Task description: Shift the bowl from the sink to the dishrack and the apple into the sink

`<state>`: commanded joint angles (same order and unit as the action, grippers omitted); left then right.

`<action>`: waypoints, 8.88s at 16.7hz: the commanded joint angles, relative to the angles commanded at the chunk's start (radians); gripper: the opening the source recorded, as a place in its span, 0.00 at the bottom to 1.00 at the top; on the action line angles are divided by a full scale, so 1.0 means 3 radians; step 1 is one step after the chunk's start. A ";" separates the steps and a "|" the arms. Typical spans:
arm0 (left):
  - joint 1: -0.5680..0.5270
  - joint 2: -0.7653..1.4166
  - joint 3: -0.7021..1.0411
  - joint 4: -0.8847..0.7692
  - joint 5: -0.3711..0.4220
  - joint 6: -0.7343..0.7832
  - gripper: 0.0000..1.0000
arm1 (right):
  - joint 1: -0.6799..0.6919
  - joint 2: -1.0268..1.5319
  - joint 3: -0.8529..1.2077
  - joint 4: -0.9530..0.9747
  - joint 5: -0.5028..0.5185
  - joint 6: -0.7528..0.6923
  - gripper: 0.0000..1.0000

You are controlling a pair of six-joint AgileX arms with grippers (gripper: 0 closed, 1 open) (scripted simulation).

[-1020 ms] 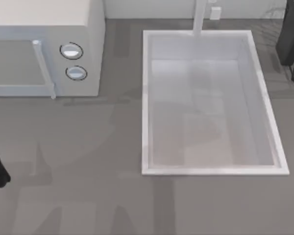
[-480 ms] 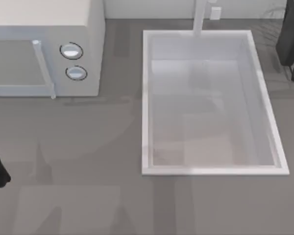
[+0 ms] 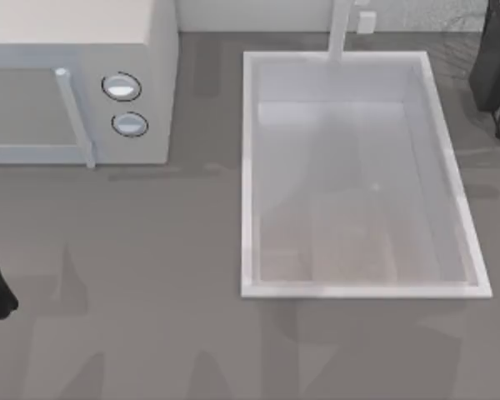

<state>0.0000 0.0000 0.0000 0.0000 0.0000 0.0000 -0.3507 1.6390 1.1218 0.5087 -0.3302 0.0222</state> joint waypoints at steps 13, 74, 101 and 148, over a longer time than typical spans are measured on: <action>0.0000 0.0000 0.0000 0.0000 0.0000 0.0000 1.00 | 0.0146 0.0527 -0.0477 0.1048 0.0177 -0.0020 0.08; 0.0000 0.0000 0.0000 0.0000 0.0000 0.0000 1.00 | 0.1169 -0.5463 -0.3739 -0.1696 0.1101 -0.0074 1.00; 0.0000 0.0000 0.0000 0.0000 0.0000 0.0000 1.00 | 0.0806 -0.3904 -0.2478 -0.2736 0.1065 -0.0410 1.00; 0.0000 0.0000 0.0000 0.0000 0.0000 0.0000 1.00 | -0.0148 0.1081 -0.0129 -0.3997 0.1105 -0.1338 0.62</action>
<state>0.0000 0.0000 0.0000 0.0000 0.0000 0.0000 -0.3952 1.9634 1.0830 -0.6904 0.0012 -0.3791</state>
